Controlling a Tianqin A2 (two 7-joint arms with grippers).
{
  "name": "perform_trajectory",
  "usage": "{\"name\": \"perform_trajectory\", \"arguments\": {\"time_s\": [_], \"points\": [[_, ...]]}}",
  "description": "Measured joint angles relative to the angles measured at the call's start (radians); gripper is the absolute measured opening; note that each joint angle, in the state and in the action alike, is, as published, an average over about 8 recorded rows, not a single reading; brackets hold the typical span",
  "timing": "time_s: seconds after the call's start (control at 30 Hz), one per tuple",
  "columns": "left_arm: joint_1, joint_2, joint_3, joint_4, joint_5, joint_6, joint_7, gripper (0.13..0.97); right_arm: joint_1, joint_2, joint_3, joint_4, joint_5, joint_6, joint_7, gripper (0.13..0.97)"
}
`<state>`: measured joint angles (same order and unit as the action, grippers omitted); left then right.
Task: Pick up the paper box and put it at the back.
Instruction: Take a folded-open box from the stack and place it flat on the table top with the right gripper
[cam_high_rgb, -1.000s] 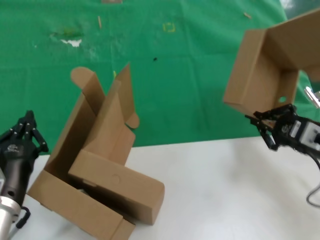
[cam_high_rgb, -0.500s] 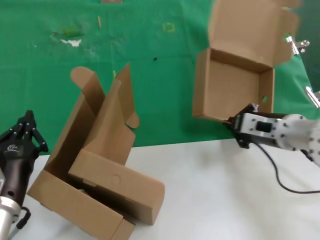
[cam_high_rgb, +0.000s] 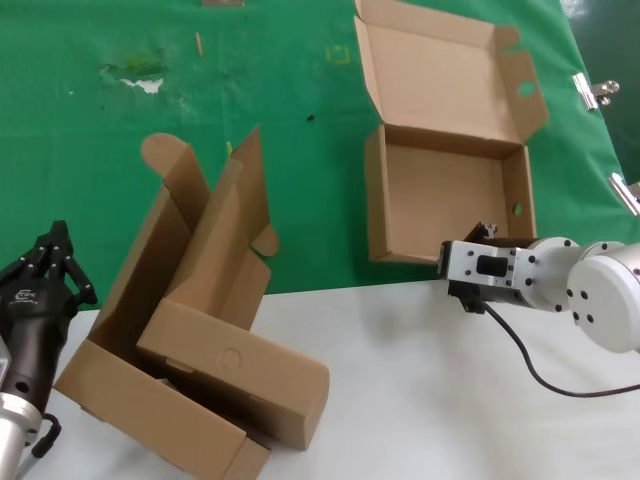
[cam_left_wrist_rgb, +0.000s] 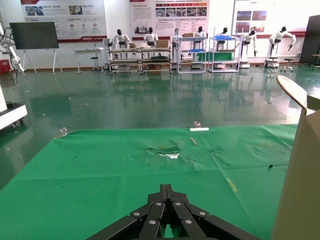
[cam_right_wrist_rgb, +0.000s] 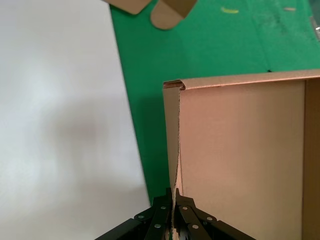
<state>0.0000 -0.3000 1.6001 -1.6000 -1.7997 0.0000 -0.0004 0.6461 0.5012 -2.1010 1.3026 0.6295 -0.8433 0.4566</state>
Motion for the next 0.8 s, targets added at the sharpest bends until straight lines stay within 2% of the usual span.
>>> {"name": "perform_trajectory", "arguments": {"time_s": [0.3, 0.8], "points": [[0.0, 0.0, 0.0, 0.0, 0.0, 0.0, 0.0, 0.14, -0.031, -0.019, 0.039, 0.072, -0.043, -0.105, 0.01, 0.137], [0.0, 0.0, 0.0, 0.0, 0.0, 0.0, 0.0, 0.14, -0.062, -0.062, 0.091, 0.129, -0.107, -0.166, 0.013, 0.137]]}}
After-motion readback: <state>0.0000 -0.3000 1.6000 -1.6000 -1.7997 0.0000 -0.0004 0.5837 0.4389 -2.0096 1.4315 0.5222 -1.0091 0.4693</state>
